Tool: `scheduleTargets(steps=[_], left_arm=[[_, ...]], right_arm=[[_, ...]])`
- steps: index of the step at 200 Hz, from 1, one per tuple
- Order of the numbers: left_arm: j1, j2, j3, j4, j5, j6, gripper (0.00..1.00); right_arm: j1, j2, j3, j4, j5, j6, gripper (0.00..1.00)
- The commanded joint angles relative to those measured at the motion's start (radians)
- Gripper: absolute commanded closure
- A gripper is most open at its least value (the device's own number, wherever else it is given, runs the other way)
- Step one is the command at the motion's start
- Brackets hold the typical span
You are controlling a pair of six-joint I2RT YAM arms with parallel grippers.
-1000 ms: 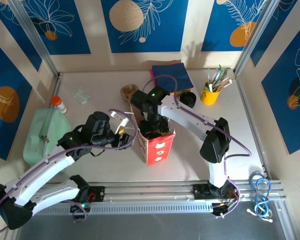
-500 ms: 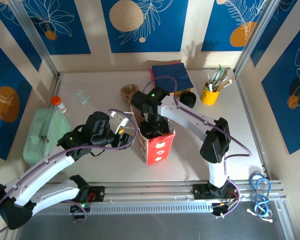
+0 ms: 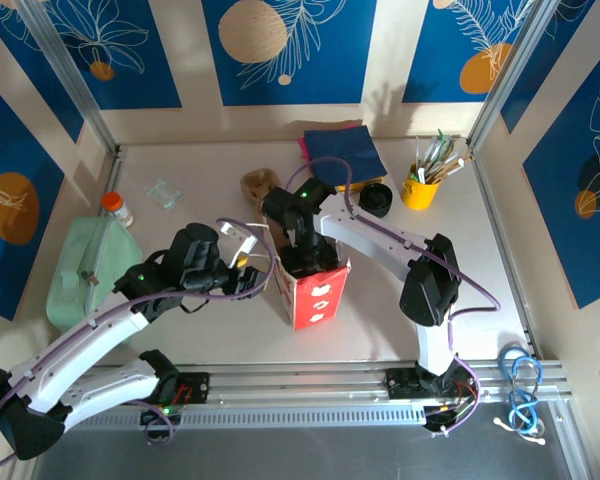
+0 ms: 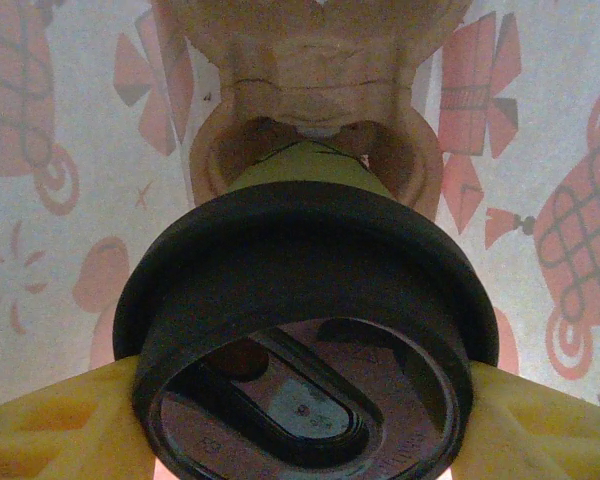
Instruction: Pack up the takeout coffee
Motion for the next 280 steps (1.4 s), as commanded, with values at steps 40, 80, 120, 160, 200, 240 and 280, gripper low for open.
scheduleTargets(steps=[40, 80, 120, 160, 200, 240, 280], left_arm=[[-0.009, -0.014, -0.006, -0.022, -0.008, -0.003, 0.31], [-0.01, -0.016, -0.006, -0.022, -0.008, -0.004, 0.31], [-0.01, -0.014, -0.007, -0.021, -0.006, -0.004, 0.31], [-0.011, -0.016, -0.007, -0.022, -0.008, -0.005, 0.31], [-0.01, -0.013, -0.008, -0.022, -0.008, -0.005, 0.31], [-0.01, -0.012, -0.007, -0.022, -0.009, -0.005, 0.31], [-0.011, -0.01, -0.007, -0.02, -0.009, -0.003, 0.31]], right_arm=[[-0.009, -0.009, -0.027, 0.019, -0.027, -0.008, 0.5], [-0.012, -0.002, -0.039, 0.032, -0.034, -0.009, 0.5], [-0.012, 0.013, -0.045, 0.039, -0.042, -0.014, 0.5], [-0.013, 0.021, -0.05, 0.046, -0.044, -0.014, 0.5], [-0.013, 0.017, -0.041, 0.039, -0.044, -0.011, 0.5], [-0.011, 0.017, -0.032, 0.033, -0.041, -0.009, 0.5], [-0.011, 0.021, -0.03, 0.031, -0.04, -0.009, 0.5]])
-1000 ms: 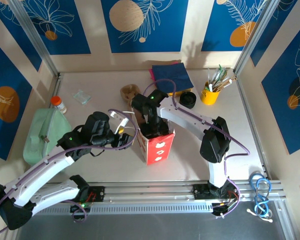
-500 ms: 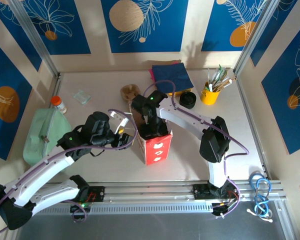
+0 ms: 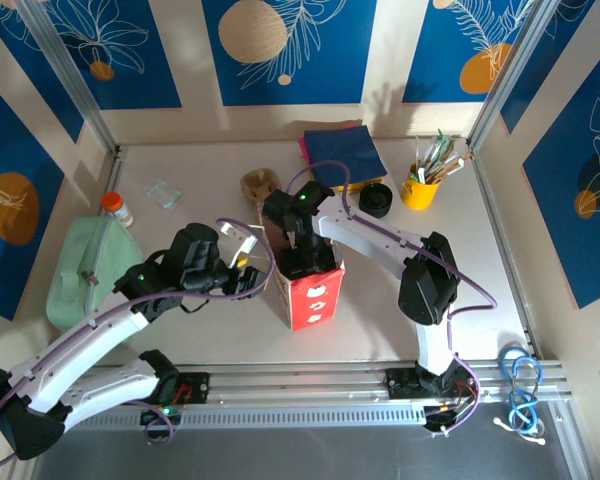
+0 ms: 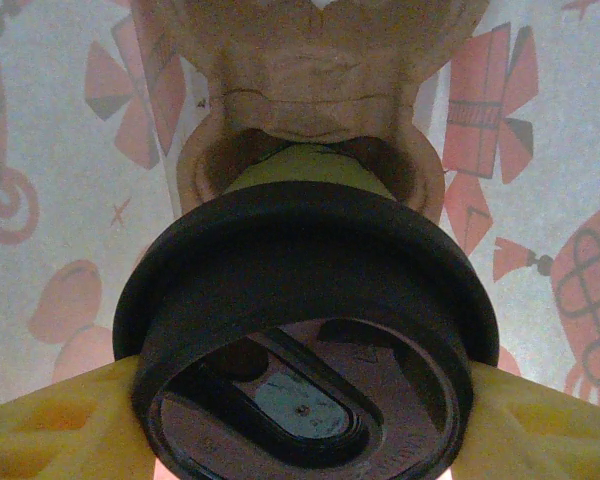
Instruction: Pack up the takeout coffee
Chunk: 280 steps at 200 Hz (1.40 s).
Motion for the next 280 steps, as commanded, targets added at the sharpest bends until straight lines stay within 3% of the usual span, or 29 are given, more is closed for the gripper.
scheduleTargets(steps=[1, 280], left_arm=[[-0.01, -0.01, -0.007, -0.02, -0.01, -0.002, 0.31], [-0.011, 0.004, 0.0, -0.017, -0.008, 0.002, 0.31]], right_arm=[[-0.003, 0.01, 0.01, -0.013, -0.024, -0.009, 0.5], [-0.032, 0.068, 0.066, -0.037, -0.046, -0.027, 0.5]])
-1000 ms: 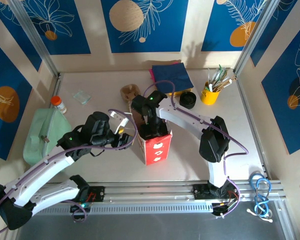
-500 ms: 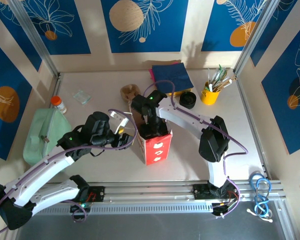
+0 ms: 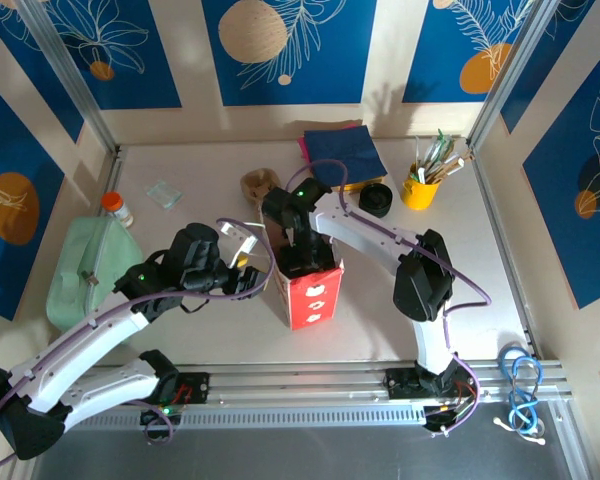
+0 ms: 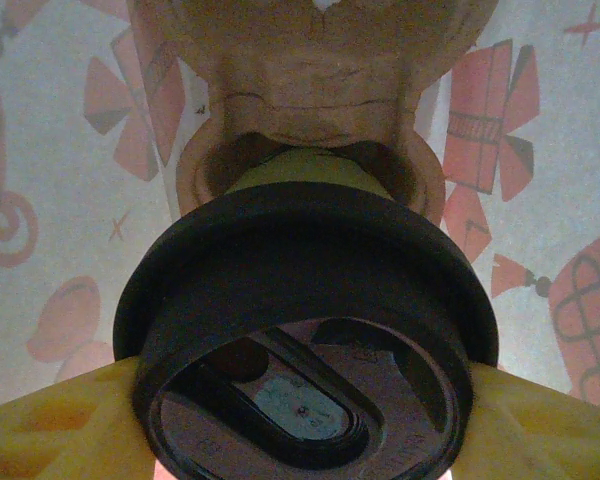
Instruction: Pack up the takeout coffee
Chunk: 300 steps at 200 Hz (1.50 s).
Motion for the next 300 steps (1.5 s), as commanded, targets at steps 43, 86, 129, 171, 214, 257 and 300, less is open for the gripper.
scheduleTargets(steps=[43, 86, 129, 171, 214, 257, 300], left_arm=[[-0.01, -0.008, -0.002, -0.02, -0.015, 0.001, 0.31], [-0.01, -0.01, -0.004, -0.022, -0.011, 0.0, 0.31], [-0.01, -0.014, -0.007, -0.022, -0.012, -0.003, 0.31], [-0.01, -0.019, -0.008, -0.022, -0.013, -0.003, 0.31], [-0.01, -0.018, -0.012, -0.017, -0.011, -0.005, 0.31], [-0.01, -0.016, -0.01, -0.017, -0.01, -0.005, 0.31], [-0.01, -0.013, -0.012, -0.016, -0.011, -0.006, 0.31]], right_arm=[[-0.017, 0.062, 0.038, -0.023, -0.045, -0.015, 0.5], [-0.018, 0.087, 0.047, -0.031, -0.057, -0.012, 0.49], [-0.021, 0.102, 0.076, -0.039, -0.057, -0.011, 0.5], [-0.028, 0.109, 0.08, -0.024, -0.061, -0.007, 0.49], [-0.032, 0.123, 0.081, -0.016, -0.065, -0.008, 0.49], [-0.035, 0.131, 0.075, -0.01, -0.069, -0.008, 0.49], [-0.036, 0.129, 0.077, -0.01, -0.069, -0.008, 0.49]])
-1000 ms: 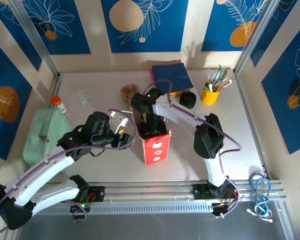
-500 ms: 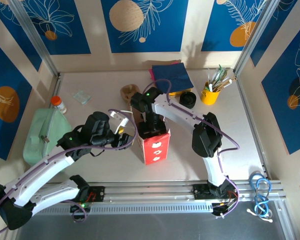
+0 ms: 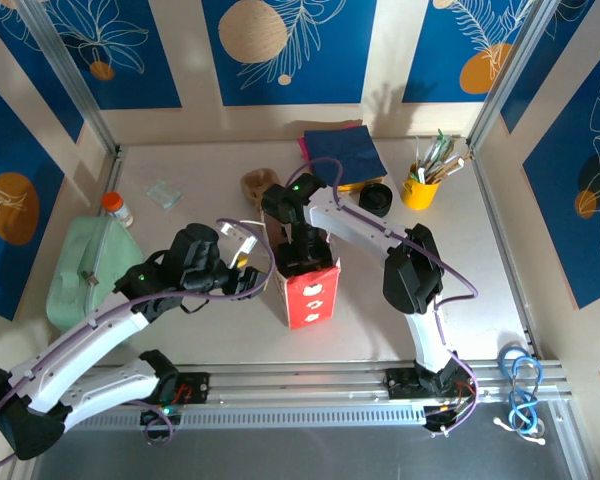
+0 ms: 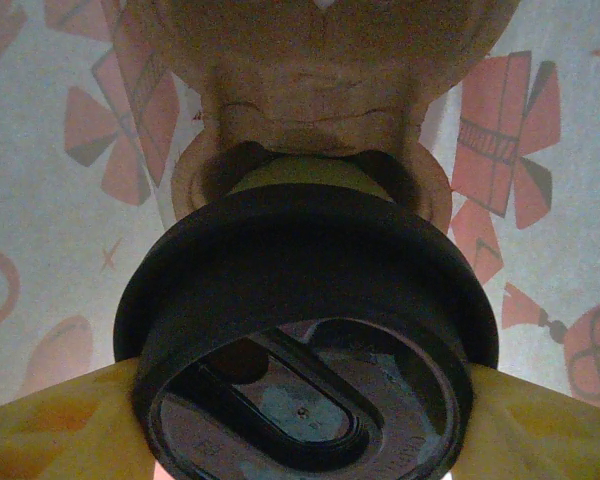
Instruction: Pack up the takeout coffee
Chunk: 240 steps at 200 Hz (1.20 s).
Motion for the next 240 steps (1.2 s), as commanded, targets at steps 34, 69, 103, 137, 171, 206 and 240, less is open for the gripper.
scheduleTargets(steps=[34, 69, 103, 137, 171, 206, 240], left_arm=[[-0.01, -0.013, -0.009, -0.015, -0.009, -0.006, 0.31], [-0.01, -0.012, -0.009, -0.015, -0.009, -0.006, 0.31], [-0.01, -0.015, -0.009, -0.019, -0.011, -0.006, 0.31], [-0.009, -0.019, -0.01, -0.019, -0.014, -0.006, 0.31], [-0.011, -0.018, -0.009, -0.019, -0.012, -0.004, 0.31], [-0.01, -0.019, -0.009, -0.019, -0.012, -0.006, 0.31], [-0.011, -0.019, -0.009, -0.023, -0.015, -0.006, 0.31]], right_arm=[[-0.008, 0.042, 0.008, 0.032, -0.02, -0.004, 0.49], [-0.009, 0.039, 0.011, 0.03, -0.02, -0.004, 0.49], [-0.009, 0.028, 0.024, 0.026, -0.018, -0.007, 0.47], [-0.007, 0.004, 0.052, 0.007, -0.01, -0.008, 0.43], [0.0, -0.02, 0.069, -0.006, 0.001, -0.008, 0.33], [0.01, -0.022, 0.078, -0.027, 0.018, -0.01, 0.27], [0.022, -0.026, 0.09, -0.048, 0.039, -0.01, 0.21]])
